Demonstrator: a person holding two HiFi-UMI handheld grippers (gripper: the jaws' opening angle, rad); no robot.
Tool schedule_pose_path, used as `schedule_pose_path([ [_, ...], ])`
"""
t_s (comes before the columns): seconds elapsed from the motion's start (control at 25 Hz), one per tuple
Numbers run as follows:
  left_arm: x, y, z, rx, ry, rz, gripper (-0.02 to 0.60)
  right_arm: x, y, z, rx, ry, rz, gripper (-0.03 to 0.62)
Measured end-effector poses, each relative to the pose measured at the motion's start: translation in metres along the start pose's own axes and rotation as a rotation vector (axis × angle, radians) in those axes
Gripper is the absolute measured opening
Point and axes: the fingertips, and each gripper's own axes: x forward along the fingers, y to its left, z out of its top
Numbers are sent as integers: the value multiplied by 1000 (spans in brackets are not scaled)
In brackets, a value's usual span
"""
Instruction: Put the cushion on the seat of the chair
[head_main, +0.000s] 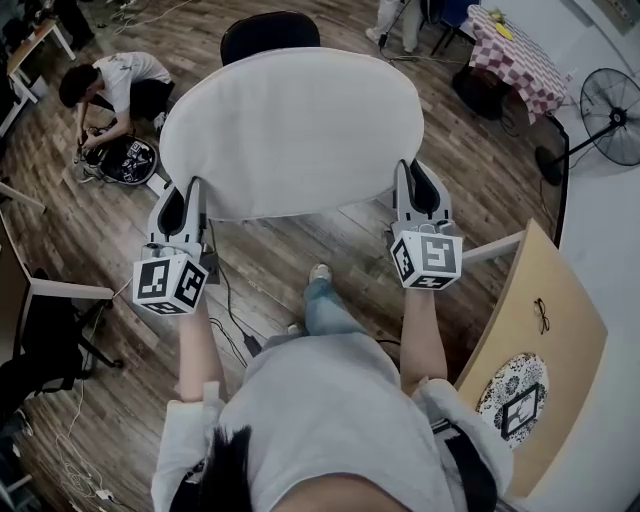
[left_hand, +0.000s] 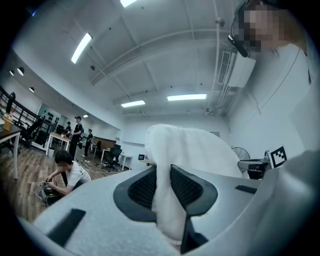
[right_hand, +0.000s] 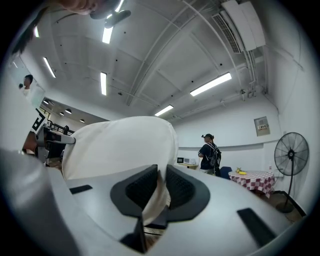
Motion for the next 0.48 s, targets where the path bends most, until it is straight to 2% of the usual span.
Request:
schedule_pose_path([
  [0.48, 109, 14, -2, 8, -12, 52, 64, 116, -52, -15, 15, -1, 39, 43],
])
